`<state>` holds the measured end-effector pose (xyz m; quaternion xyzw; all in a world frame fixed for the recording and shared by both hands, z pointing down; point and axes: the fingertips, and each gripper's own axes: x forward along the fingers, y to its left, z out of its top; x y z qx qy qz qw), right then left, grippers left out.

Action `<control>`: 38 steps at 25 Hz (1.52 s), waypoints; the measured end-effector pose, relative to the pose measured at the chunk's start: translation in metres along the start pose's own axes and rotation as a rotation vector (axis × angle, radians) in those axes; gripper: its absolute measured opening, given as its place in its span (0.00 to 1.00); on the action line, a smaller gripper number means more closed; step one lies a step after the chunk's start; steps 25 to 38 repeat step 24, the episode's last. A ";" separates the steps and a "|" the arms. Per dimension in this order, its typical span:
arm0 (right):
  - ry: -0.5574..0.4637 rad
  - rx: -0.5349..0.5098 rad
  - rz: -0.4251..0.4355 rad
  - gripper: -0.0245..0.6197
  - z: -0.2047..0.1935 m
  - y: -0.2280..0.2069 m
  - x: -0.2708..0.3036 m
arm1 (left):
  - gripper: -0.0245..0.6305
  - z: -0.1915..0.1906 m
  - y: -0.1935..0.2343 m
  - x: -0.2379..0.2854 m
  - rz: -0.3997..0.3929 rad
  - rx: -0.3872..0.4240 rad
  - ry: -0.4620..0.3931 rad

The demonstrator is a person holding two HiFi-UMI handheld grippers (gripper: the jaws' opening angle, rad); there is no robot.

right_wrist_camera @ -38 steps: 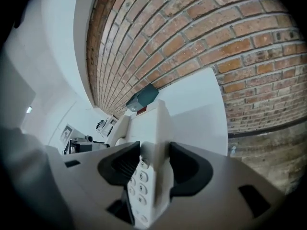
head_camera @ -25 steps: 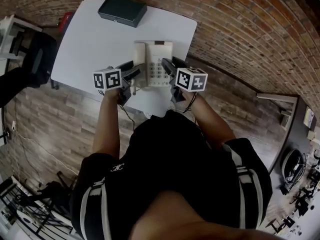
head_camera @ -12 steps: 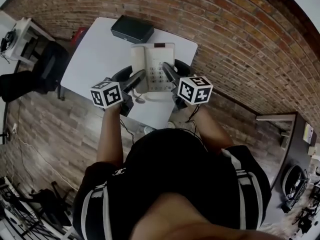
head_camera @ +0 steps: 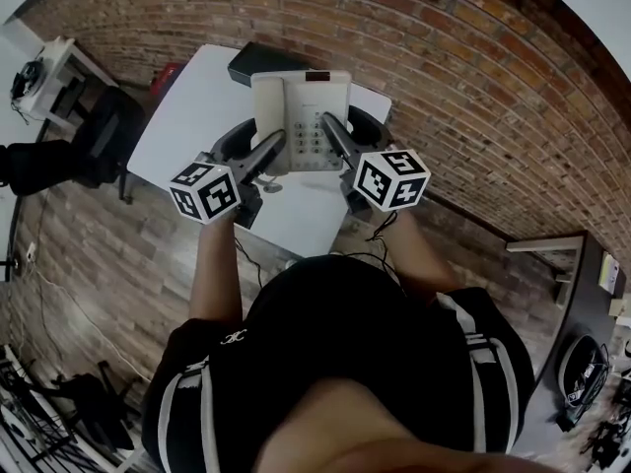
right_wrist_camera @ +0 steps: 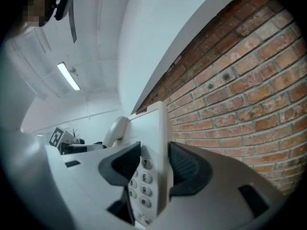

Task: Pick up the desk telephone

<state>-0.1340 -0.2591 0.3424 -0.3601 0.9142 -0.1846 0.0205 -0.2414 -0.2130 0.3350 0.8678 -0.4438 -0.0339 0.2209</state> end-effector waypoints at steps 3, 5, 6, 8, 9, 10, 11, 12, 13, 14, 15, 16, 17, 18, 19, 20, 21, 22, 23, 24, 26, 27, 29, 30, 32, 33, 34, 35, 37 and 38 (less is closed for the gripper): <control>-0.013 -0.004 0.001 0.31 0.003 0.003 -0.004 | 0.47 0.002 -0.005 -0.003 0.000 0.014 -0.006; -0.017 -0.003 -0.003 0.31 0.003 0.003 -0.006 | 0.47 0.001 -0.006 -0.003 -0.003 0.012 -0.005; -0.018 -0.001 -0.006 0.31 0.003 0.002 -0.007 | 0.47 0.000 -0.007 -0.002 -0.006 0.008 -0.003; -0.015 0.001 -0.011 0.31 0.002 0.000 -0.009 | 0.47 -0.002 -0.008 0.000 -0.010 -0.003 0.001; -0.013 0.002 -0.014 0.31 0.001 -0.001 -0.010 | 0.47 -0.003 -0.008 0.000 -0.011 -0.007 0.003; -0.012 0.002 -0.015 0.31 0.001 -0.002 -0.011 | 0.47 -0.004 -0.009 0.001 -0.012 -0.011 0.004; -0.012 0.002 -0.017 0.31 0.001 -0.002 -0.012 | 0.47 -0.005 -0.009 0.001 -0.013 -0.013 0.006; -0.012 0.004 -0.019 0.31 0.001 -0.003 -0.012 | 0.47 -0.005 -0.009 0.002 -0.013 -0.016 0.009; -0.011 0.007 -0.020 0.31 0.000 -0.004 -0.013 | 0.47 -0.006 -0.010 0.003 -0.013 -0.018 0.012; -0.010 0.011 -0.022 0.31 -0.001 -0.005 -0.013 | 0.47 -0.007 -0.010 0.004 -0.012 -0.019 0.017; -0.007 0.016 -0.024 0.31 -0.002 -0.006 -0.013 | 0.47 -0.008 -0.010 0.005 -0.011 -0.020 0.022; -0.004 0.021 -0.024 0.31 -0.004 -0.007 -0.014 | 0.47 -0.009 -0.010 0.005 -0.009 -0.019 0.027; -0.001 0.025 -0.024 0.31 -0.006 -0.008 -0.014 | 0.47 -0.011 -0.010 0.005 -0.007 -0.018 0.032; 0.001 0.028 -0.024 0.31 -0.007 -0.009 -0.014 | 0.47 -0.011 -0.009 0.006 -0.005 -0.018 0.035; 0.001 0.030 -0.023 0.31 -0.007 -0.009 -0.013 | 0.47 -0.011 -0.009 0.006 -0.003 -0.018 0.036; 0.000 0.031 -0.023 0.31 -0.006 -0.010 -0.013 | 0.47 -0.011 -0.008 0.007 -0.001 -0.019 0.036; 0.000 0.032 -0.022 0.31 -0.006 -0.011 -0.012 | 0.47 -0.011 -0.008 0.008 0.001 -0.020 0.035; 0.000 0.032 -0.021 0.31 -0.006 -0.012 -0.012 | 0.47 -0.011 -0.008 0.009 0.002 -0.022 0.034; 0.000 0.033 -0.020 0.31 -0.006 -0.012 -0.012 | 0.47 -0.012 -0.008 0.009 0.004 -0.024 0.033; 0.001 0.033 -0.020 0.31 -0.006 -0.013 -0.012 | 0.47 -0.013 -0.008 0.010 0.006 -0.027 0.033; 0.001 0.033 -0.020 0.31 -0.006 -0.013 -0.012 | 0.47 -0.013 -0.008 0.010 0.006 -0.027 0.033; 0.001 0.033 -0.020 0.31 -0.006 -0.013 -0.012 | 0.47 -0.013 -0.008 0.010 0.006 -0.027 0.033; 0.001 0.033 -0.020 0.31 -0.006 -0.013 -0.012 | 0.47 -0.013 -0.008 0.010 0.006 -0.027 0.033; 0.001 0.033 -0.020 0.31 -0.006 -0.013 -0.012 | 0.47 -0.013 -0.008 0.010 0.006 -0.027 0.033; 0.001 0.033 -0.020 0.31 -0.006 -0.013 -0.012 | 0.47 -0.013 -0.008 0.010 0.006 -0.027 0.033; 0.001 0.033 -0.020 0.31 -0.006 -0.013 -0.012 | 0.47 -0.013 -0.008 0.010 0.006 -0.027 0.033; 0.001 0.033 -0.020 0.31 -0.006 -0.013 -0.012 | 0.47 -0.013 -0.008 0.010 0.006 -0.027 0.033; 0.001 0.033 -0.020 0.31 -0.006 -0.013 -0.012 | 0.47 -0.013 -0.008 0.010 0.006 -0.027 0.033; 0.001 0.033 -0.020 0.31 -0.006 -0.013 -0.012 | 0.47 -0.013 -0.008 0.010 0.006 -0.027 0.033; 0.001 0.033 -0.020 0.31 -0.006 -0.013 -0.012 | 0.47 -0.013 -0.008 0.010 0.006 -0.027 0.033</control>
